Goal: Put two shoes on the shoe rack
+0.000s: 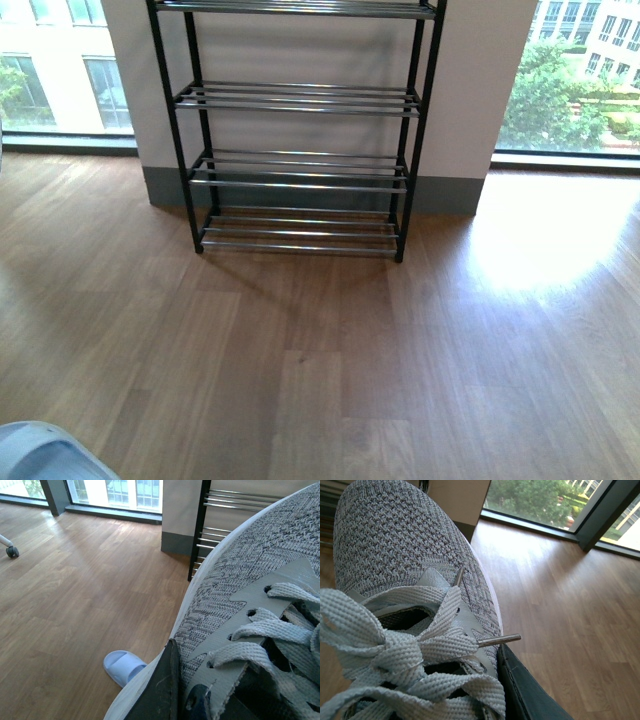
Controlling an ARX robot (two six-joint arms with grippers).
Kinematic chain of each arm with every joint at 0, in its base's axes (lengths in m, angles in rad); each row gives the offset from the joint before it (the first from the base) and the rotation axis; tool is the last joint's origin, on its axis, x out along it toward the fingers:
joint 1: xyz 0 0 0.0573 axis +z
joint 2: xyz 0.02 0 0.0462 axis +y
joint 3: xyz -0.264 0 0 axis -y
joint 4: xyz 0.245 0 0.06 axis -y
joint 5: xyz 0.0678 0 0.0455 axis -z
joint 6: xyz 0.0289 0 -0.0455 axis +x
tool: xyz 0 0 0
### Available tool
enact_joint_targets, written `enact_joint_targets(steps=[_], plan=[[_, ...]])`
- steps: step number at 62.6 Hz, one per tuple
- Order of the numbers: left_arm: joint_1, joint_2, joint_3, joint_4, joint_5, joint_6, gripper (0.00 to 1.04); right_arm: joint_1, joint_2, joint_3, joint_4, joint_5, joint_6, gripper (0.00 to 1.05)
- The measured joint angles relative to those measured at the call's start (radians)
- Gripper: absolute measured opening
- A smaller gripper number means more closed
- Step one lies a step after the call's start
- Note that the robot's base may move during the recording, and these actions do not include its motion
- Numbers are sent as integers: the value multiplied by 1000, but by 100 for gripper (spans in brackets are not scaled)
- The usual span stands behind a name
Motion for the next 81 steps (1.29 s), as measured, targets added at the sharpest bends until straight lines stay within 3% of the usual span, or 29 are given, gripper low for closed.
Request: enact_joint_targets(steps=[81], plan=[[-2, 1, 0, 0, 5, 0, 2, 0, 0, -3, -2, 2, 0, 4]])
